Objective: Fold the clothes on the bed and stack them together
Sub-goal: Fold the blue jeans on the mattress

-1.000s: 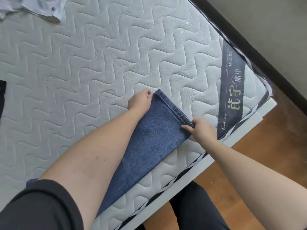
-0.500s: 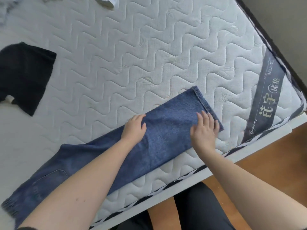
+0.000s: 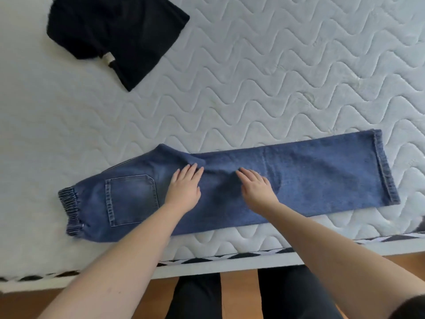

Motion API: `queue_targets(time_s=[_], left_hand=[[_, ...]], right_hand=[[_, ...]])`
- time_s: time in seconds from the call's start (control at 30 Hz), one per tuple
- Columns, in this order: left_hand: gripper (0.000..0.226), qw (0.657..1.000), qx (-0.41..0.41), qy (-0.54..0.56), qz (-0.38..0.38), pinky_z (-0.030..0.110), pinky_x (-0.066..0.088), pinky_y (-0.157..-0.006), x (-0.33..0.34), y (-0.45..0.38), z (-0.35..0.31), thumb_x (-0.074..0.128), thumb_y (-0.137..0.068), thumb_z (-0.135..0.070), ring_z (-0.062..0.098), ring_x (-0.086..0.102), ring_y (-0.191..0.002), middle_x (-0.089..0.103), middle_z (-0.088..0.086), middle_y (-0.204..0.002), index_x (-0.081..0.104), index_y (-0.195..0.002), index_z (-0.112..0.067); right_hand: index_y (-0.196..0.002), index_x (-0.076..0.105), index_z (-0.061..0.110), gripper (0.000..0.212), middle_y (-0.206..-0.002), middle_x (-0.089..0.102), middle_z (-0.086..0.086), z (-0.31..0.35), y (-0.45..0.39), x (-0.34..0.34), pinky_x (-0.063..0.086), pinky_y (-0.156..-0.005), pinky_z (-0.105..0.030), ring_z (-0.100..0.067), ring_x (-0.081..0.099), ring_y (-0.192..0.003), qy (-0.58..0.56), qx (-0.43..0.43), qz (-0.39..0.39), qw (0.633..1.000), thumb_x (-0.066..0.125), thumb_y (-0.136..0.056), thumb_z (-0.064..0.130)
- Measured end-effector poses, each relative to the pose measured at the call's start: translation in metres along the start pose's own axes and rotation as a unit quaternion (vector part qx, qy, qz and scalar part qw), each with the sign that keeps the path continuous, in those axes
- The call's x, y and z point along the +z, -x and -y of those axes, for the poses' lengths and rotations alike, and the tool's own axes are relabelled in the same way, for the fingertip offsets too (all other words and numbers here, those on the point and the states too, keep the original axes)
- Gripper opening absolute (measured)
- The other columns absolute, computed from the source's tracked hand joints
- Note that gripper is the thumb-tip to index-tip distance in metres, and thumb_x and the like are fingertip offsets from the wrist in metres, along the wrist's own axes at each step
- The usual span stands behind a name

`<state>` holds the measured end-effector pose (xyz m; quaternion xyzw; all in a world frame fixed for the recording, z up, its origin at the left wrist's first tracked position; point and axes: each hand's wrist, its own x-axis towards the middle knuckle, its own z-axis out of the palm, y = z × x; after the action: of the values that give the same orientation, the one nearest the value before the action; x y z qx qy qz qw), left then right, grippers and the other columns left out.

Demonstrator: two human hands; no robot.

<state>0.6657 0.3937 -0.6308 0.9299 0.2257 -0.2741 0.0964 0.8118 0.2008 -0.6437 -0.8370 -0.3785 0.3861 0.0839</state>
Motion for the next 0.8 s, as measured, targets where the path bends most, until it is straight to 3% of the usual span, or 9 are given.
queue_targets(time_s=[0.23,0.43,0.63,0.8], left_hand=[[0.063,0.997,-0.032,0.054,-0.037,0.038,0.011,-0.122,0.001,0.008,0.079,0.044,-0.1,-0.028,0.021,0.015,-0.15,0.017,0.003,-0.163,0.019,-0.156,-0.019],[0.063,0.987,-0.058,0.131,-0.067,0.039,0.017,-0.121,-0.008,-0.003,0.119,0.045,-0.101,-0.03,0.023,0.018,-0.149,0.018,0.007,-0.163,0.018,-0.156,-0.015],[0.063,0.966,-0.089,0.226,-0.086,0.038,0.027,-0.115,-0.009,-0.025,0.136,0.054,-0.098,-0.031,0.027,0.034,-0.141,0.036,0.01,-0.154,0.029,-0.152,-0.009],[0.062,0.967,-0.098,0.228,-0.057,0.043,0.036,-0.108,-0.015,-0.056,0.141,0.055,-0.098,-0.037,0.032,0.044,-0.132,0.046,0.012,-0.146,0.033,-0.15,-0.012]], right_hand=[[-0.153,0.026,0.019,0.058,-0.159,0.027,0.001,0.076,-0.04,0.018,0.016,-0.116,-0.037,-0.022,0.021,-0.146,0.009,-0.031,-0.038,0.999,0.046,-0.099,0.023],[-0.145,0.04,0.022,0.055,-0.141,0.047,-0.002,0.118,-0.085,0.014,0.027,-0.109,-0.04,-0.026,0.04,-0.13,0.009,-0.006,-0.059,0.998,0.059,-0.095,0.032],[-0.108,0.064,0.018,0.019,-0.106,0.065,-0.004,0.12,-0.124,0.003,0.042,-0.088,-0.036,-0.027,0.058,-0.101,-0.034,0.064,-0.086,0.994,0.066,-0.089,0.022],[-0.092,0.06,0.021,0.026,-0.095,0.059,0.001,0.106,-0.139,-0.003,0.045,-0.085,-0.038,-0.022,0.057,-0.092,-0.064,0.109,-0.059,0.99,0.077,-0.08,0.037]])
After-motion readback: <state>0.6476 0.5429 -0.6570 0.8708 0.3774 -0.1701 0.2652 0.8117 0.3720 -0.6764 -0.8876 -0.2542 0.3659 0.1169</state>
